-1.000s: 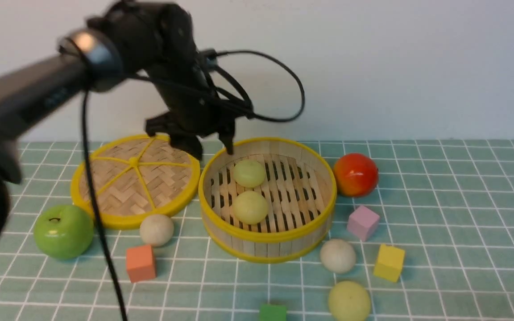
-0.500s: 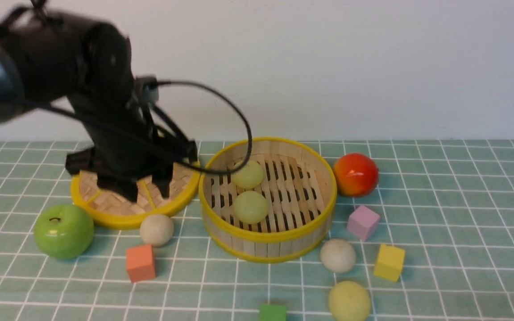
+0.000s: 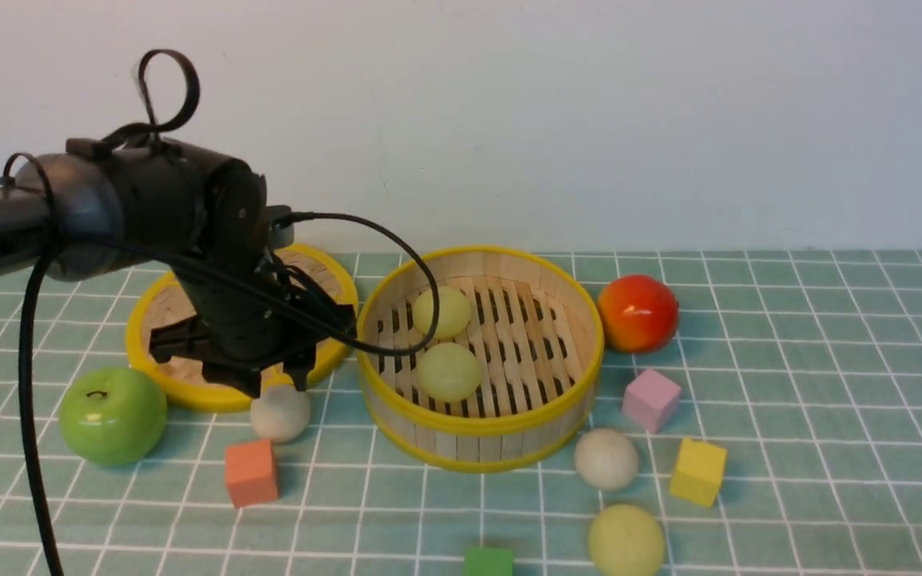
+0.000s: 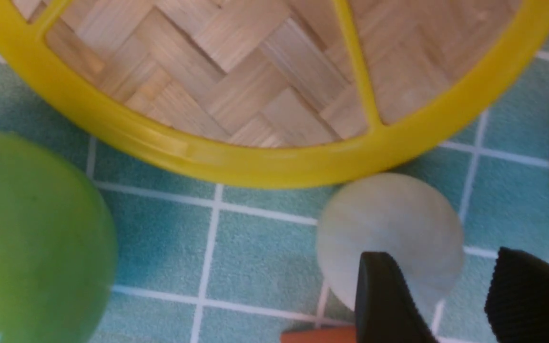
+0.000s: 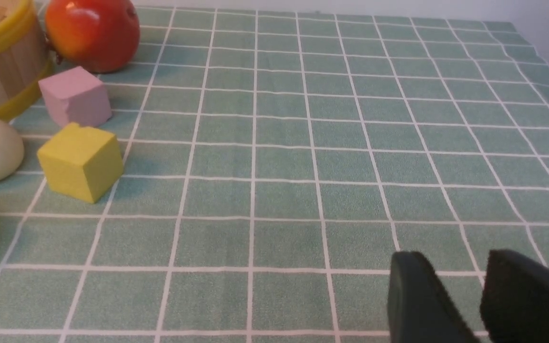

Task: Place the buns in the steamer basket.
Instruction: Use the left arm to grab a steamed stuffed bun, then use the left arm to put the steamed stuffed bun into the steamer

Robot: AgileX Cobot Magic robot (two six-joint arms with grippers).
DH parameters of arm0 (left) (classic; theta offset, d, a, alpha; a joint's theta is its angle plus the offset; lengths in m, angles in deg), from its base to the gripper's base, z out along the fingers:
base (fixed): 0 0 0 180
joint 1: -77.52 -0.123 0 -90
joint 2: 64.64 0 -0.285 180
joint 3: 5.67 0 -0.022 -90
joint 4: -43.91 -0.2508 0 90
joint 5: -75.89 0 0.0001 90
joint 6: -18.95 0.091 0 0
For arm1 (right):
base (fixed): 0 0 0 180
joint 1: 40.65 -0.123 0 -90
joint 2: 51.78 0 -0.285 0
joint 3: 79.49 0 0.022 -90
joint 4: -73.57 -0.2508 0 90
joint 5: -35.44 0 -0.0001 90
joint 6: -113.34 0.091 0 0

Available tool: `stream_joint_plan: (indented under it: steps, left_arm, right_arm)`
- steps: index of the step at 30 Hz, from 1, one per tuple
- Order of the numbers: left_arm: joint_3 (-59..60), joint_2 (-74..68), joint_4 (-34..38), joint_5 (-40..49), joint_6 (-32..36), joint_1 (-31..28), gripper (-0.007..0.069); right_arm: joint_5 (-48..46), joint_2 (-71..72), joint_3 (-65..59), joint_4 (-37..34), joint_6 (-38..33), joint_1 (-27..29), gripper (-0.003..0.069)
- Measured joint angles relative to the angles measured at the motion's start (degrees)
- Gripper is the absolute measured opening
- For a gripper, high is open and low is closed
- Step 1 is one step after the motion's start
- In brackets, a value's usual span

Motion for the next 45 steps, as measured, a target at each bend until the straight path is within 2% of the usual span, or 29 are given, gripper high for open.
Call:
stream_joint_plan:
  steps: [9,13,16,20,21,23,28,36,41,45]
  left_arm:
    - [0.0,-2.6,0.5,-0.8,-0.3,-0.9,0.0320]
    - [0.0,-2.9,0.5,-1.1,-0.3,-0.9,0.0283]
    - [0.0,-2.9,0.5,-1.1,-0.3,-0.9,0.0215]
    - [0.0,-2.9,0.5,-0.6,-0.1,-0.9,0.0073]
    - [0.0,-2.9,0.5,-0.6,-0.1,-0.9,0.0073]
    - [0.0,-2.9,0.5,-0.2,0.0,-0.9,0.0005]
    - [-0.9,-1.8,0.5,2.3,0.2,-0.9,-0.0002]
    - [-12.3,4.5,3.7,8.9,1.7,-0.9,-0.0002]
    - [-21.5,3.3,16.2,7.4,9.9,1.2,-0.0002]
    - [-26.9,-3.3,20.8,4.4,12.4,5.6,-0.0001]
  right_arm:
    - [0.0,0.0,0.0,0.0,0.0,0.0,0.0238]
    - [0.0,0.0,0.0,0.0,0.0,0.0,0.0238]
    - [0.0,0.0,0.0,0.0,0.0,0.0,0.0238]
    - [0.0,0.0,0.0,0.0,0.0,0.0,0.0238]
    - [0.0,0.0,0.0,0.0,0.0,0.0,0.0238]
    - [0.0,0.0,0.0,0.0,0.0,0.0,0.0238]
    - [0.0,0.0,0.0,0.0,0.0,0.0,0.0238]
    - [0.0,0.0,0.0,0.0,0.0,0.0,0.0238]
    - [0.0,0.0,0.0,0.0,0.0,0.0,0.0238]
    - [0.0,0.0,0.0,0.0,0.0,0.0,0.0238]
